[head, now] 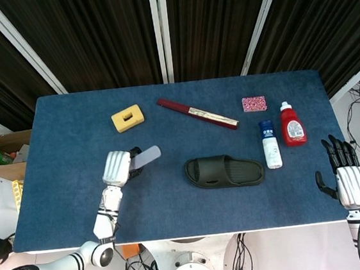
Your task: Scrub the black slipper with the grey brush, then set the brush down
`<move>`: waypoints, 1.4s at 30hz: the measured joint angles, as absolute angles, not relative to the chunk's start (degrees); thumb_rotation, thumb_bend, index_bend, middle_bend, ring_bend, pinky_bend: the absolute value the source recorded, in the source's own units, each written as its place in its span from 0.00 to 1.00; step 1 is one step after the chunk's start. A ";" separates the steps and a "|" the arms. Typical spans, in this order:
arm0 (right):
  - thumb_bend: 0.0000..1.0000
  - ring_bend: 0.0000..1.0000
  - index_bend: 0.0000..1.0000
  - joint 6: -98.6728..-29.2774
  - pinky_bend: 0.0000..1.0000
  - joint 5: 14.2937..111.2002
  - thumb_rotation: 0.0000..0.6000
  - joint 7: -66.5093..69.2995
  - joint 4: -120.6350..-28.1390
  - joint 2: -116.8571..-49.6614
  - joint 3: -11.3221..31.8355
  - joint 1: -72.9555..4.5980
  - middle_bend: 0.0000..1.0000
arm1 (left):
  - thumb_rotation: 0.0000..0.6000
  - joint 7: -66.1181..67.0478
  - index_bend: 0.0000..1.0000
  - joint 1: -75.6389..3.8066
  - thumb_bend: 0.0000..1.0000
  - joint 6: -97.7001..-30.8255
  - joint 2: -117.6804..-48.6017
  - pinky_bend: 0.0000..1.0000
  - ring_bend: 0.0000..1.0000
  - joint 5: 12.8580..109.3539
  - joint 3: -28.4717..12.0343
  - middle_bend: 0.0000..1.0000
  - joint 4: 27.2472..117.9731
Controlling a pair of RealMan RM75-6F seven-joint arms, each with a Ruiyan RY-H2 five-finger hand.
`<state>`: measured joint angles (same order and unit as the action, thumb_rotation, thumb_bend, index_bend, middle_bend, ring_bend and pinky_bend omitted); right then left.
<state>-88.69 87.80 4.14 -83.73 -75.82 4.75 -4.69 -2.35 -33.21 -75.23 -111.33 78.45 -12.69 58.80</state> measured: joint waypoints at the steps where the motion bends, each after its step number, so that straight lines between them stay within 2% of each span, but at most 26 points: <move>1: 0.46 0.00 0.00 -88.63 0.00 87.70 1.00 4.12 -83.72 -75.83 4.75 -4.69 0.00 | 0.80 -4.52 1.00 -33.20 0.14 -76.33 -111.54 1.00 1.00 79.03 -12.98 1.00 57.45; 3: 0.47 0.00 0.00 -88.40 0.00 87.50 1.00 3.98 -83.75 -75.86 4.79 -4.72 0.00 | 0.27 -9.52 1.00 -33.21 0.10 -79.28 -111.96 1.00 1.00 80.43 -13.74 1.00 54.63; 4: 0.48 0.00 0.00 -88.35 0.00 87.49 1.00 3.87 -83.78 -75.89 4.80 -4.75 0.00 | 0.31 -11.26 1.00 -33.24 0.10 -80.66 -112.11 1.00 1.00 81.00 -14.07 1.00 53.33; 5: 0.48 0.00 0.00 -88.31 0.00 87.54 1.00 3.73 -83.85 -75.95 4.79 -4.80 0.00 | 0.57 -12.88 1.00 -33.26 0.10 -82.32 -112.18 1.00 1.00 81.55 -14.34 1.00 51.67; 7: 0.48 0.00 0.00 -88.37 0.00 87.82 1.00 3.74 -83.91 -76.02 4.75 -4.86 0.00 | 0.97 -13.97 1.00 -33.32 0.15 -83.71 -112.01 1.00 1.00 81.91 -14.51 1.00 50.05; 8: 0.48 0.00 0.00 -88.46 0.00 88.04 1.00 3.73 -83.91 -76.08 4.71 -4.89 0.00 | 1.00 -13.97 1.00 -33.38 0.20 -83.64 -111.83 1.00 1.00 82.10 -14.59 1.00 49.90; 10: 0.48 0.00 0.00 -88.49 0.00 88.14 1.00 3.54 -83.90 -76.13 4.66 -4.91 0.00 | 1.00 -13.20 1.00 -33.47 0.36 -82.74 -111.60 1.00 1.00 82.39 -14.61 1.00 50.50; 11: 0.48 0.00 0.00 -88.44 0.00 88.13 1.00 3.45 -83.96 -76.13 4.65 -4.94 0.00 | 1.00 -12.50 1.00 -33.56 0.40 -82.15 -111.42 1.00 1.00 82.66 -14.57 1.00 51.17; 14: 0.48 0.00 0.00 -88.31 0.00 88.25 1.00 3.32 -84.13 -76.13 4.64 -5.07 0.00 | 1.00 -11.41 1.00 -33.81 0.44 -81.99 -110.92 1.00 1.00 83.59 -14.26 1.00 52.59; 16: 0.48 0.00 0.00 -88.29 0.00 88.55 1.00 3.27 -84.16 -76.16 4.56 -5.17 0.00 | 1.00 -11.77 1.00 -33.96 0.56 -81.41 -110.53 1.00 1.00 83.41 -14.19 1.00 53.09; 23: 0.52 0.00 0.00 -88.00 0.00 91.90 1.00 3.68 -83.42 -77.47 3.69 -6.48 0.00 | 1.00 -10.47 1.00 -35.18 0.75 -76.64 -108.24 1.00 1.00 83.88 -12.43 1.00 56.57; 26: 0.59 0.00 0.00 -86.94 0.00 94.45 1.00 2.87 -83.50 -78.11 2.87 -7.90 0.00 | 1.00 -12.53 1.00 -36.24 0.78 -72.64 -106.65 1.00 1.00 84.17 -11.40 1.00 59.77; 30: 0.64 0.00 0.06 -83.11 0.00 96.36 1.00 0.58 -84.49 -78.28 1.55 -10.06 0.01 | 1.00 -14.55 1.00 -38.62 0.78 -65.86 -103.42 1.00 1.00 84.64 -10.19 1.00 64.70; 34: 0.69 0.00 0.14 -77.72 0.00 96.72 1.00 -2.83 -85.32 -78.80 0.56 -12.37 0.09 | 1.00 -15.73 1.00 -41.81 0.78 -58.59 -100.33 1.00 1.00 84.49 -9.69 1.00 68.95; 37: 0.76 0.00 0.22 -73.49 0.04 96.34 1.00 -5.86 -85.45 -79.75 0.01 -14.16 0.17 | 1.00 -17.14 1.00 -44.32 0.78 -53.15 -98.50 1.00 1.00 83.69 -9.76 1.00 71.65; 42: 0.78 0.05 0.27 -67.34 0.08 94.68 1.00 -9.38 -85.19 -81.66 -0.90 -16.75 0.21 | 1.00 -18.14 1.00 -49.21 0.78 -44.51 -96.20 1.00 1.00 81.53 -10.46 1.00 75.23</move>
